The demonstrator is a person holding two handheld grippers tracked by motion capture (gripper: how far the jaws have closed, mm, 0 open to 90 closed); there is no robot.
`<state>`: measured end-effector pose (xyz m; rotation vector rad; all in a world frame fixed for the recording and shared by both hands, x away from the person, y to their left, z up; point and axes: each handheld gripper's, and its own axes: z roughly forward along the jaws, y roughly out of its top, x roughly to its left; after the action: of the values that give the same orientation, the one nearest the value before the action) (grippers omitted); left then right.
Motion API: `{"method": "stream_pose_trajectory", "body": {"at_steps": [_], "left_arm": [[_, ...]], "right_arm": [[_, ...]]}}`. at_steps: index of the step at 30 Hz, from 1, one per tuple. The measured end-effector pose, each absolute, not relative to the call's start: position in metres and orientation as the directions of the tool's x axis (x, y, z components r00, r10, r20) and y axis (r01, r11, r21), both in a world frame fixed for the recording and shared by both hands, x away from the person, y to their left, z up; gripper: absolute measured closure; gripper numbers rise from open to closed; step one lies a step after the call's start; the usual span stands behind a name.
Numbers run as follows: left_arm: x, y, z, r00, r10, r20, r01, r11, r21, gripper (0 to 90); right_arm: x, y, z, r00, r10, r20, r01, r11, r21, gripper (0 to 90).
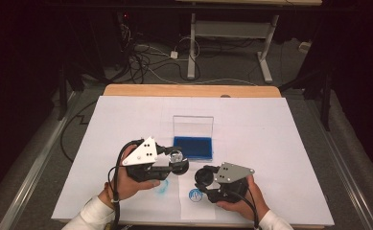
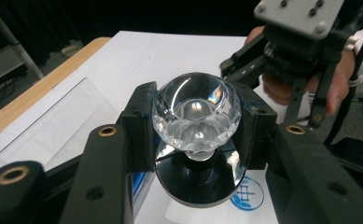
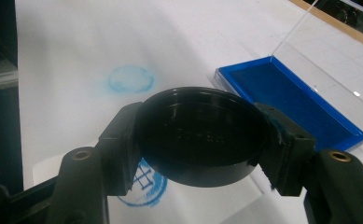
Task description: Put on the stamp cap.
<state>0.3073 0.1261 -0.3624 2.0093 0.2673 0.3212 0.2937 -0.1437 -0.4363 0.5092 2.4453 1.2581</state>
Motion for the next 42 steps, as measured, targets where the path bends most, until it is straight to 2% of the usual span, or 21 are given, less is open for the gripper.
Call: {"method": "stream_pose_trajectory", "body": {"at_steps": [15, 31, 42], "left_arm": [[0.309, 0.104, -0.365, 0.956, 0.283, 0.077, 0.048, -0.409, 0.911, 54.4], [0.308, 0.103, -0.373, 0.953, 0.293, 0.073, 0.056, -0.408, 0.911, 54.4], [0.31, 0.102, -0.381, 0.965, 0.259, 0.046, 0.062, -0.396, 0.916, 54.4]], "right_arm": [[0.303, -0.111, -0.431, -0.902, 0.427, -0.057, 0.165, 0.465, 0.87, 38.1], [0.299, -0.115, -0.431, -0.903, 0.426, -0.053, 0.156, 0.44, 0.884, 38.0], [0.298, -0.122, -0.429, -0.903, 0.427, -0.051, 0.15, 0.424, 0.893, 38.0]]}}
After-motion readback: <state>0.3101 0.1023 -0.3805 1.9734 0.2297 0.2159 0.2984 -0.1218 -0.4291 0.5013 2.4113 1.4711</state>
